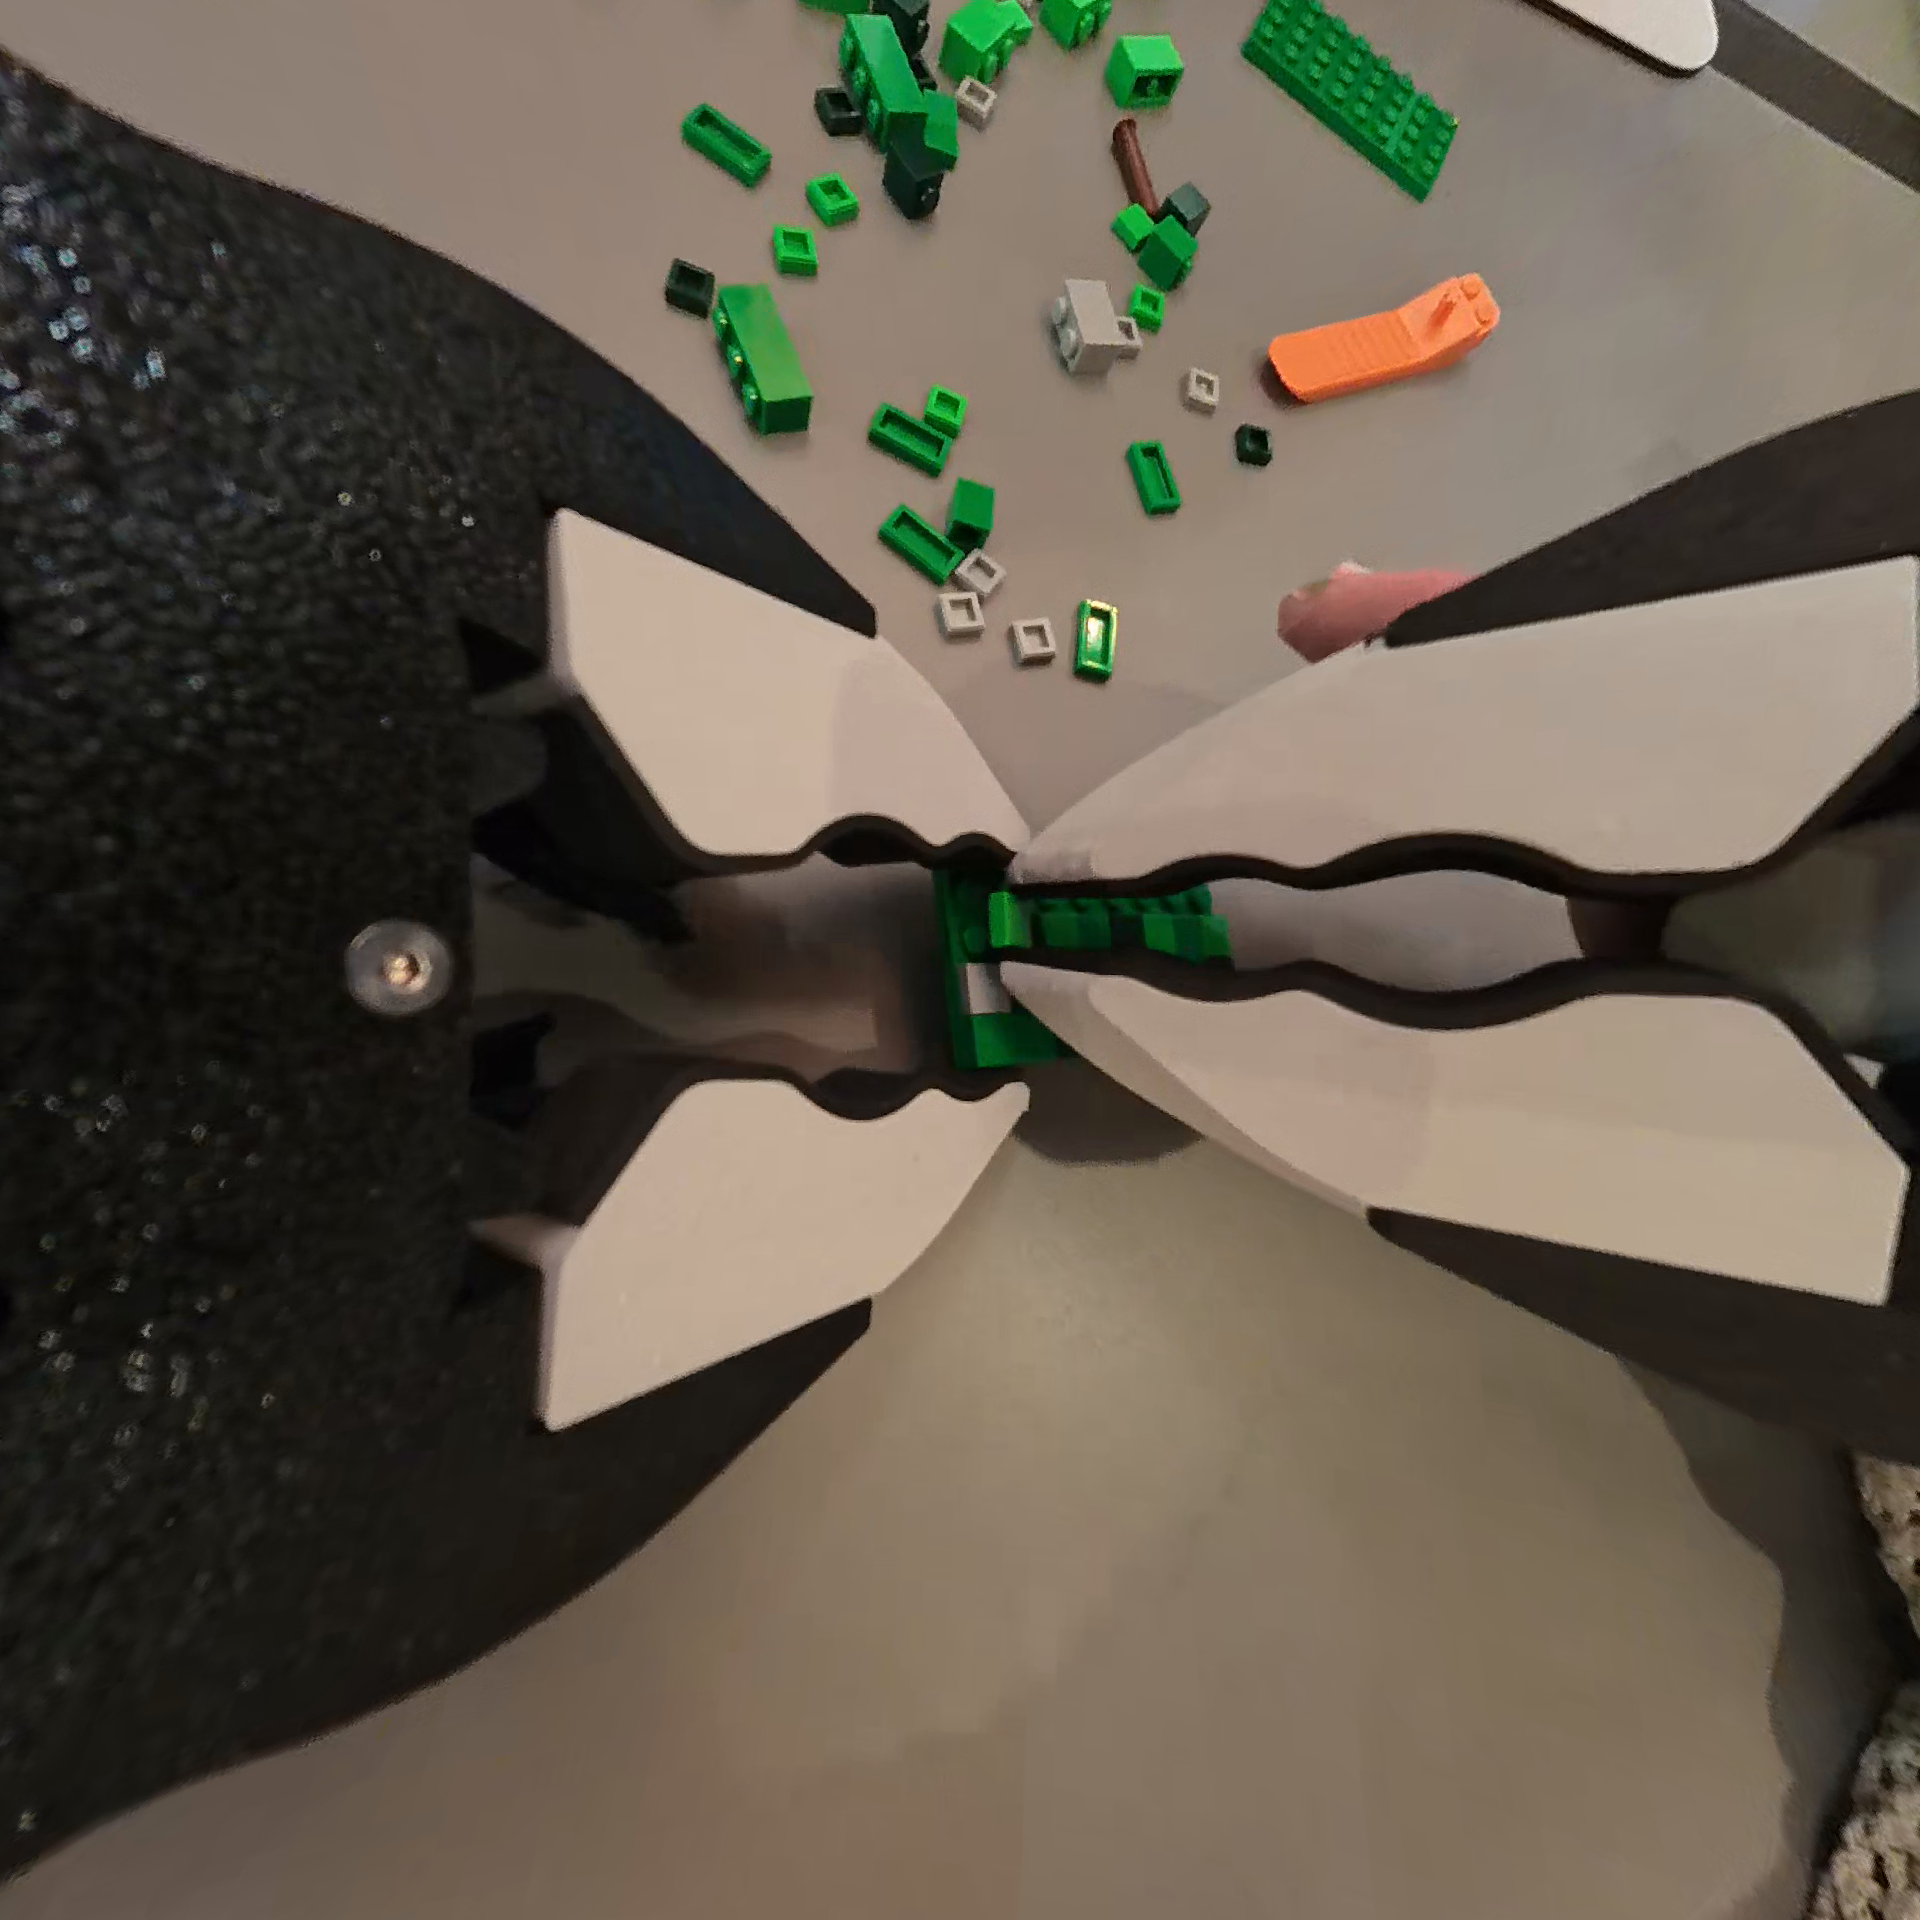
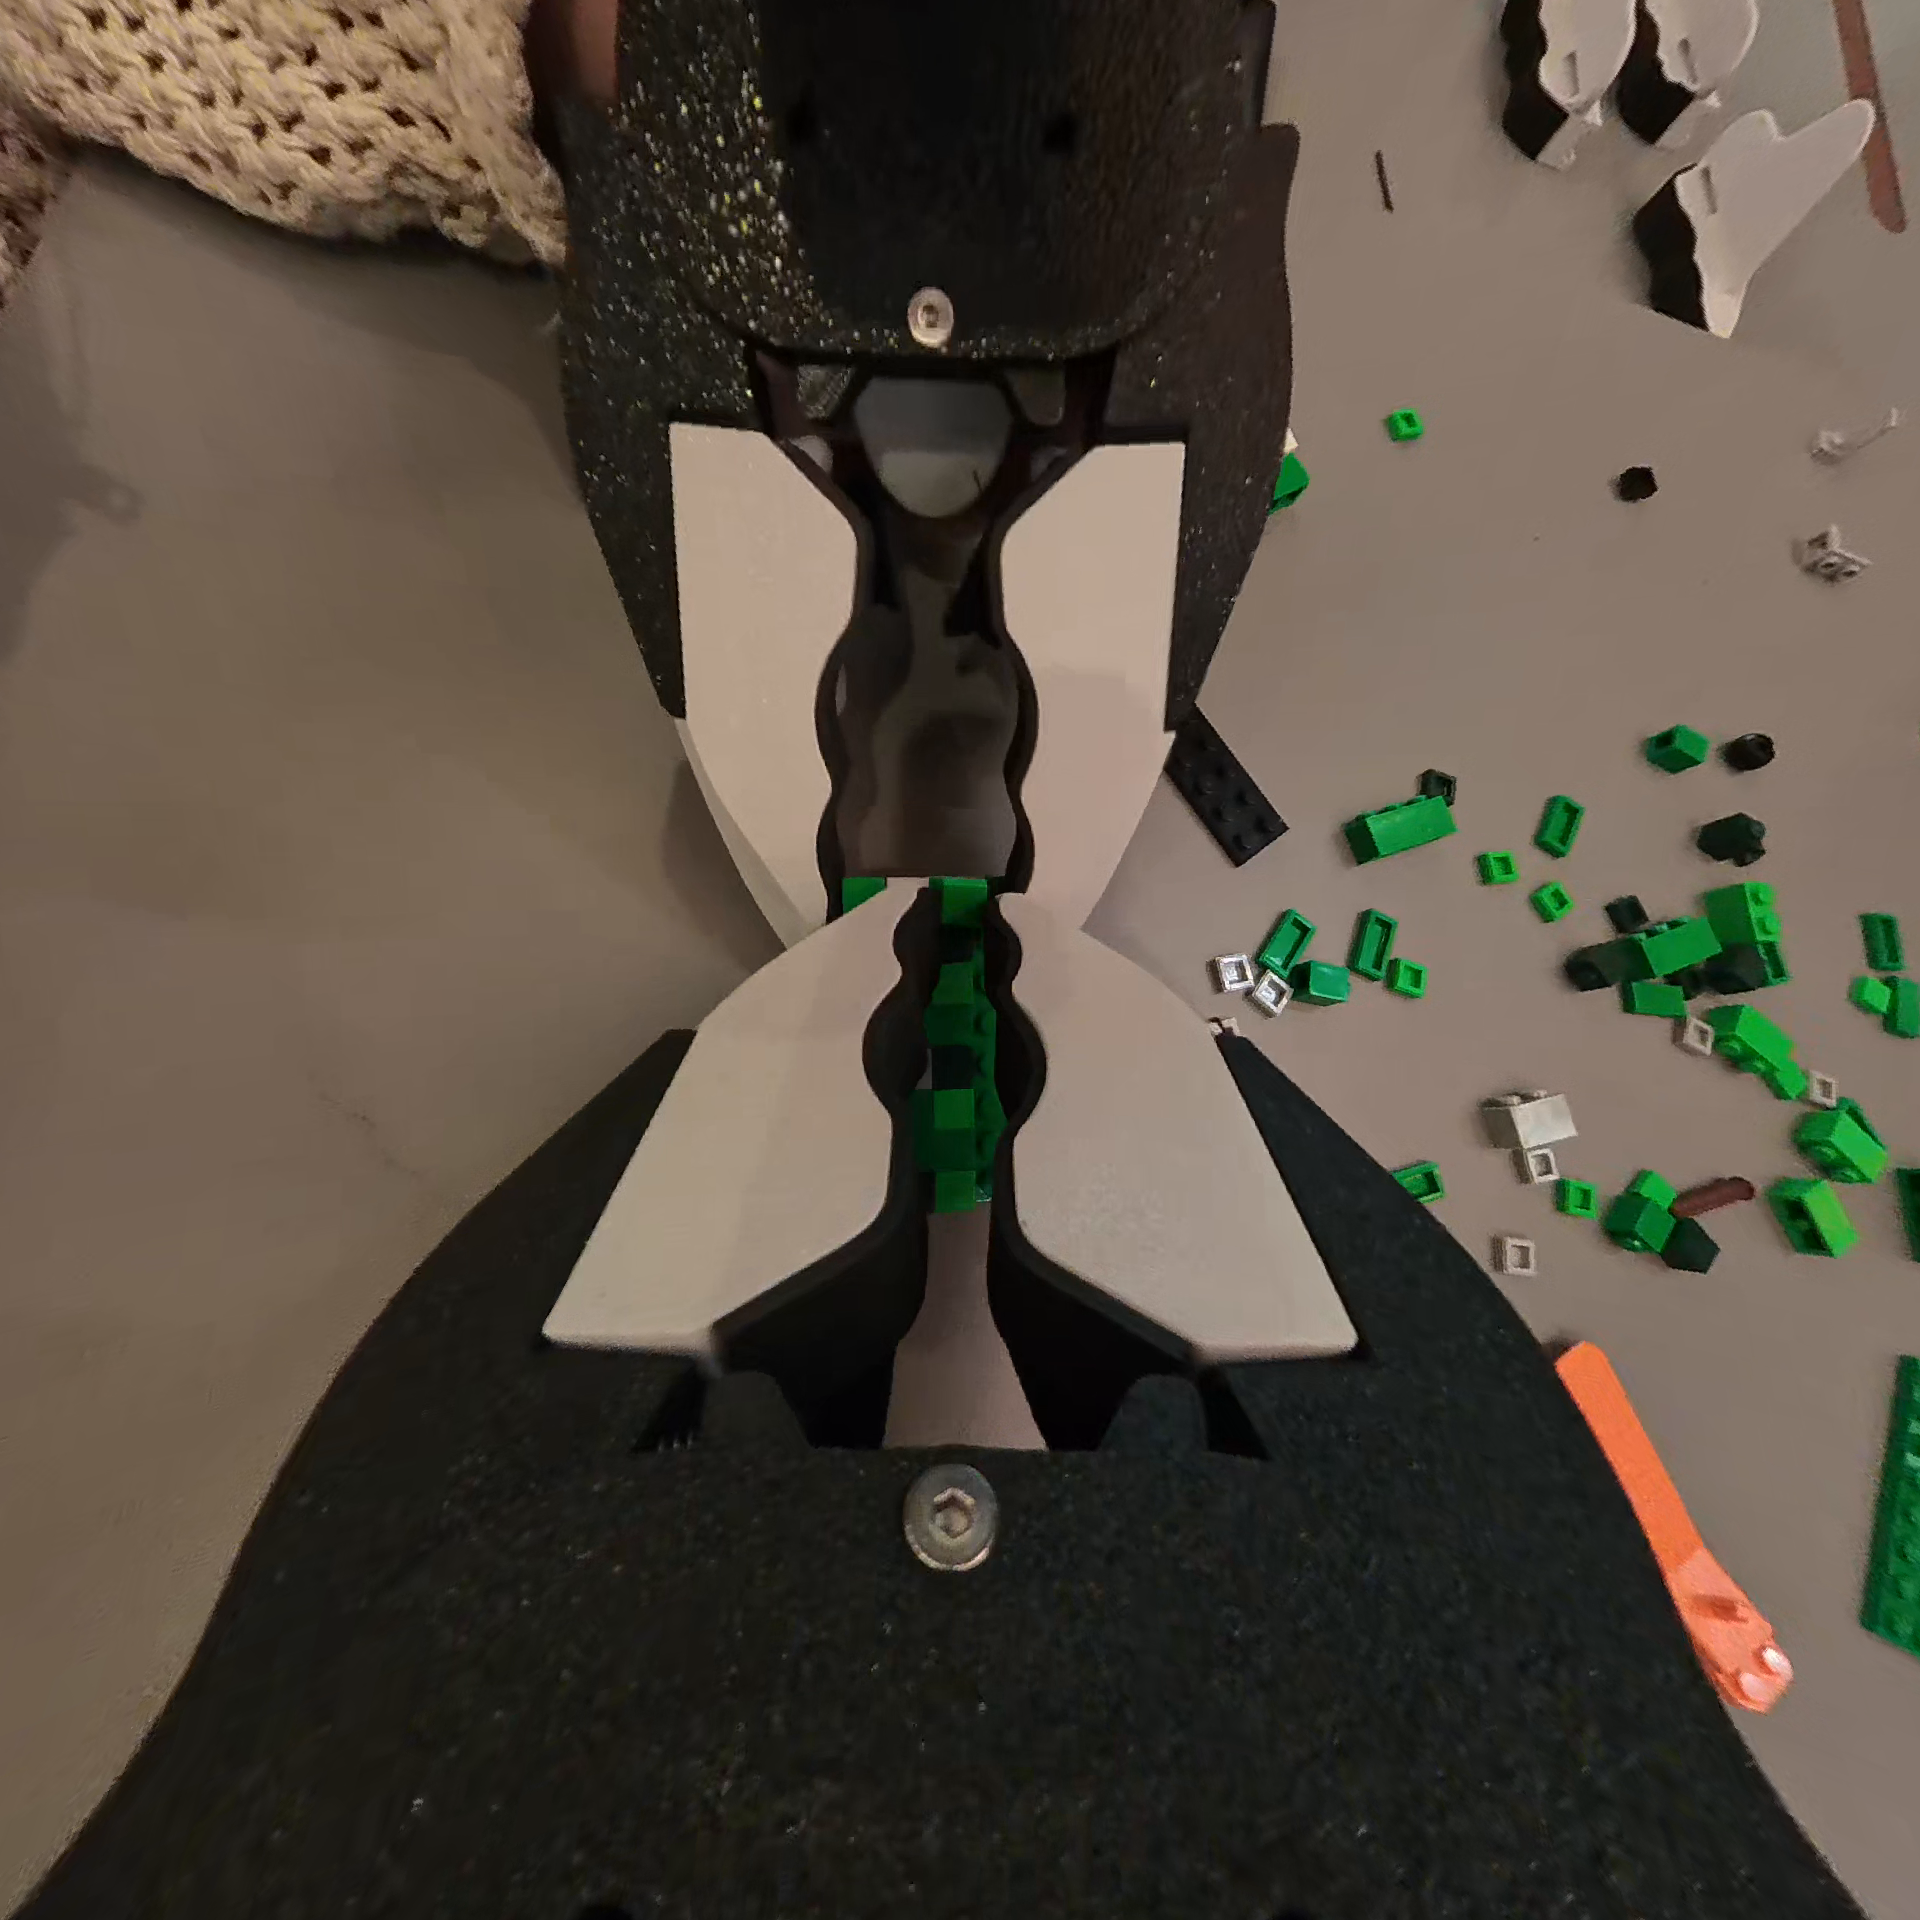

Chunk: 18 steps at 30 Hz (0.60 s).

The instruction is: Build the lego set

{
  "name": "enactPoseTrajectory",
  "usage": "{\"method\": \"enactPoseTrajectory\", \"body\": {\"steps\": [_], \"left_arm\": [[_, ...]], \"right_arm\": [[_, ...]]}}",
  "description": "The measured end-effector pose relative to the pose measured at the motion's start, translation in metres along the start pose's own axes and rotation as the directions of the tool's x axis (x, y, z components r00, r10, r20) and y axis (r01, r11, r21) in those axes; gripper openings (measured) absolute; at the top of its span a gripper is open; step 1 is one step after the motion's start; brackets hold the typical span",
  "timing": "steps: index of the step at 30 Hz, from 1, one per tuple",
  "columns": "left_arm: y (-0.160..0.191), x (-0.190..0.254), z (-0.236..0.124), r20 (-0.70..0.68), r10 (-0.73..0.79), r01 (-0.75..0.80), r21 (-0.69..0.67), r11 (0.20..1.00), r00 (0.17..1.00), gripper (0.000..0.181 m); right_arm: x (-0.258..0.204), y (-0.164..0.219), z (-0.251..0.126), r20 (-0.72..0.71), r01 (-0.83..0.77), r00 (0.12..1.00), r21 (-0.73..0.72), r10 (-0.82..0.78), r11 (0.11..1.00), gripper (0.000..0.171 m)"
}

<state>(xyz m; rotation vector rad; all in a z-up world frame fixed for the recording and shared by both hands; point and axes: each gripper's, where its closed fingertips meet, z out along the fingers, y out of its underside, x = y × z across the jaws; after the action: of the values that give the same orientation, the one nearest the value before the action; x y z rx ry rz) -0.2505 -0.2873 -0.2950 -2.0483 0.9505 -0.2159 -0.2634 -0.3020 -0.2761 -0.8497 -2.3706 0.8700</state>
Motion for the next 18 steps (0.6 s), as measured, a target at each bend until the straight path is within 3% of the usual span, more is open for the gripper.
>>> {"method": "enactPoseTrajectory", "body": {"steps": [9,18], "left_arm": [[0.000,0.003,0.000,0.005,0.020,-0.020,-0.012,1.000,1.000,0.036],[0.002,0.005,-0.001,-0.012,0.003,-0.003,-0.012,1.000,1.000,0.036]], "right_arm": [[-0.005,0.002,0.000,-0.013,0.029,0.999,-0.040,-0.030,0.999,0.008],[-0.011,0.002,-0.016,-0.078,0.120,0.990,-0.013,-0.121,0.993,0.031]]}}
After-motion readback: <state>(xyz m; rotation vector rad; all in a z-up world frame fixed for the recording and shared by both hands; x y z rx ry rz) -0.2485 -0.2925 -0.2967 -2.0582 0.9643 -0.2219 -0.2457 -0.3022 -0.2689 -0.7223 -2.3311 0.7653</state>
